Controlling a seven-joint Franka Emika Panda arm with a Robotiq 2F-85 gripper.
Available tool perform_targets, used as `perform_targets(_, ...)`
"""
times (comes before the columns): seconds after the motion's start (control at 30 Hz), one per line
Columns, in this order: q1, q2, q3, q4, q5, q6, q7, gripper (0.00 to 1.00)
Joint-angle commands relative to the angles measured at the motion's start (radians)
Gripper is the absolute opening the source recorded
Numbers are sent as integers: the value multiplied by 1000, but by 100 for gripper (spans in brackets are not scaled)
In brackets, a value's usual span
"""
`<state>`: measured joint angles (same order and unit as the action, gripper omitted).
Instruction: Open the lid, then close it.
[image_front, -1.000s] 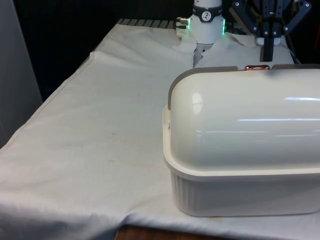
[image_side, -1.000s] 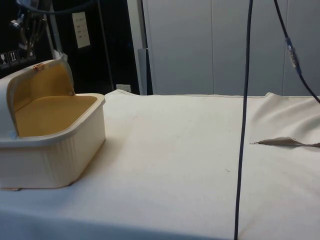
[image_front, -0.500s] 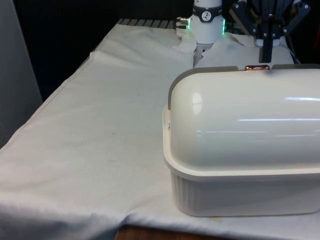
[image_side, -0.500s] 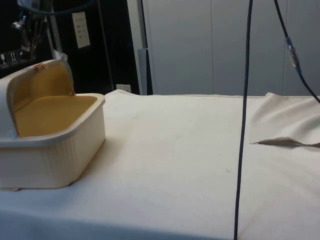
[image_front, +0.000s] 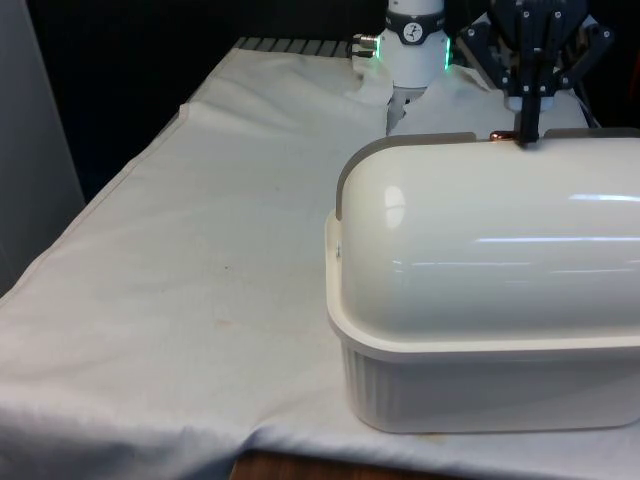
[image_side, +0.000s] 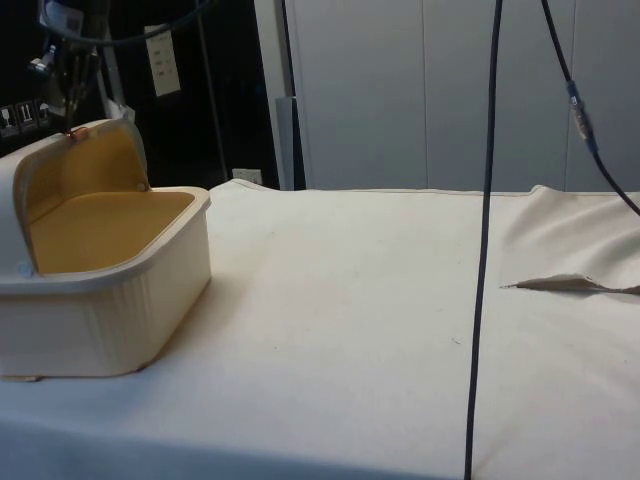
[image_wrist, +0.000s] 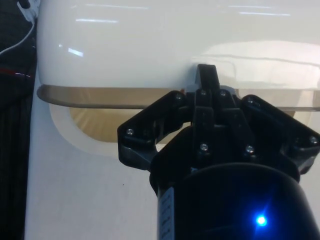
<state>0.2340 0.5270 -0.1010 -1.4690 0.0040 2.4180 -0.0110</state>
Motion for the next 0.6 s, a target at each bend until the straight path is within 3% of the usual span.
perform_targets(0.0,-2,-3,5,-2,6,-9,-8,0)
perform_targets(0.57,2,-20,3,-16,3,-70,-26,0)
